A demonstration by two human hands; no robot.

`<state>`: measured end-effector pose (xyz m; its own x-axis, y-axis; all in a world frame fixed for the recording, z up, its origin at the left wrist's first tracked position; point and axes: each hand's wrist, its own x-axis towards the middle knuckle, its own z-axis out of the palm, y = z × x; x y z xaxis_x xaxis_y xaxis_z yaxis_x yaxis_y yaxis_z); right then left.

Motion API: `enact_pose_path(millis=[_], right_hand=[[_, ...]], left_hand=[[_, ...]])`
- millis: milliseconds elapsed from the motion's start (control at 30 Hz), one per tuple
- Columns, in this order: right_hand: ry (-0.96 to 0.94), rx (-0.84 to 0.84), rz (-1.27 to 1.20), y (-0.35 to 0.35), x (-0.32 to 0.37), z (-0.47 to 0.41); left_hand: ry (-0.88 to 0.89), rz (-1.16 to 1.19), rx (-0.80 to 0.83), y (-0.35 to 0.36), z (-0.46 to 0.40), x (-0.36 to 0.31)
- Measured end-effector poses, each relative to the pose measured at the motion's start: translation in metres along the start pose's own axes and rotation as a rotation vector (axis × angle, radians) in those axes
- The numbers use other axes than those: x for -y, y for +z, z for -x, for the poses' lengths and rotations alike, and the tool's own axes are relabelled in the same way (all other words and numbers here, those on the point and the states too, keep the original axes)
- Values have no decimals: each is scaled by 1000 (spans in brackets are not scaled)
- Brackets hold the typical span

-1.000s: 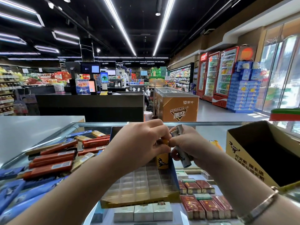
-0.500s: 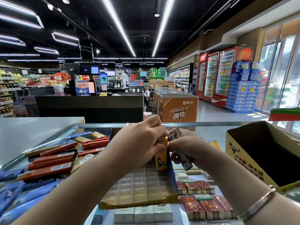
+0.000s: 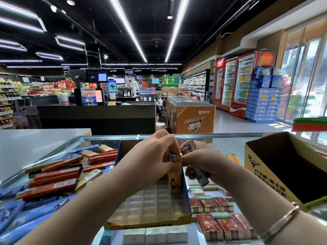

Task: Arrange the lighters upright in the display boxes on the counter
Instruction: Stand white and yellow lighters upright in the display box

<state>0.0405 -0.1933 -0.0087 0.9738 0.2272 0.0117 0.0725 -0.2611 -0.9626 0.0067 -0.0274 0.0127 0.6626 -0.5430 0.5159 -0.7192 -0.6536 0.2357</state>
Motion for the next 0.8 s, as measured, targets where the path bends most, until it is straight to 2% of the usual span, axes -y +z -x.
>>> enact_pose_path(millis=[200, 300, 367, 500, 667, 800], right_hand=[[-14, -43, -24, 0, 2, 3], [-85, -188, -158, -7, 9, 6], [-148, -228, -291, -12, 16, 10], [-217, -185, -289, -13, 29, 18], [-295, -42, -395, -3, 38, 29], [-365, -80, -458, 3, 39, 31]], left_hand=[[-24, 99, 56, -8, 0, 5], [-37, 211, 9, -9, 0, 9], [-34, 257, -37, -9, -1, 11], [-49, 321, -115, -11, -2, 13], [-116, 361, -88, -8, -2, 10], [-92, 416, -93, -6, -2, 7]])
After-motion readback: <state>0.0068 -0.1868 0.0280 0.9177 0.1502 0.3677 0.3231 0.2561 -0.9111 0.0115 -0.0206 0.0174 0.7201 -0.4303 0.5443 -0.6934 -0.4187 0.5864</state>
